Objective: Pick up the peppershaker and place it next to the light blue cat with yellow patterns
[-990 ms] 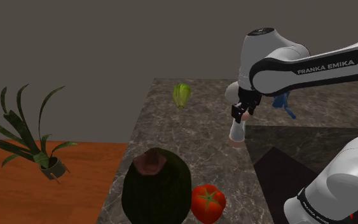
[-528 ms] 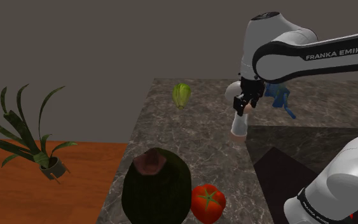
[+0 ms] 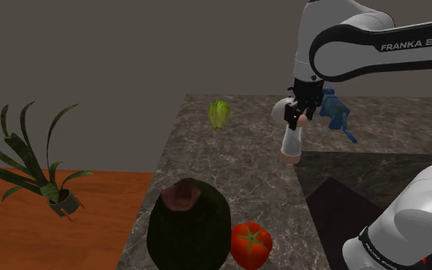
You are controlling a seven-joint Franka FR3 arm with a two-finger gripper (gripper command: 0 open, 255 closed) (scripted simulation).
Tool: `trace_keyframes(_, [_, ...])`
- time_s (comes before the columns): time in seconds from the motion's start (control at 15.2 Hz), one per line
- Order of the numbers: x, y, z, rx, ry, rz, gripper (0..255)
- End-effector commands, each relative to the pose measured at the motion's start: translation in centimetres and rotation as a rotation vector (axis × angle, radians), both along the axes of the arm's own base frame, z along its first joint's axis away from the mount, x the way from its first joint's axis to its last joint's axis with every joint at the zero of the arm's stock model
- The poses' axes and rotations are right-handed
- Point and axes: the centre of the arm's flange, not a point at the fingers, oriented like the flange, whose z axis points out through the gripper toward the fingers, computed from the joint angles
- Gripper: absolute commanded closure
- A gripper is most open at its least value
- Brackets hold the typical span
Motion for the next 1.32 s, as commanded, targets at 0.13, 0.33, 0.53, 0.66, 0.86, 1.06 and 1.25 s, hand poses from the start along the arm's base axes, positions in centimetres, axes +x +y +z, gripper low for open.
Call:
trace_keyframes(0.13, [0.0,0.1,2.2,0.000,0.000,0.000,255])
trace_keyframes(0.33, [0.0,0.1,3.8,0.000,0.000,0.000,255])
trace_keyframes(0.53, [0.0,0.1,5.3,0.000,0.000,0.000,255])
trace_keyframes(0.66, [0.0,0.1,6.4,0.000,0.000,0.000,255])
trace_keyframes(0.86, [0.0,0.1,8.0,0.000,0.000,0.000,255])
trace_keyframes(1.06, [0.0,0.1,9.6,0.000,0.000,0.000,255])
trace_keyframes(1.25, [0.0,0.1,11.2,0.000,0.000,0.000,255])
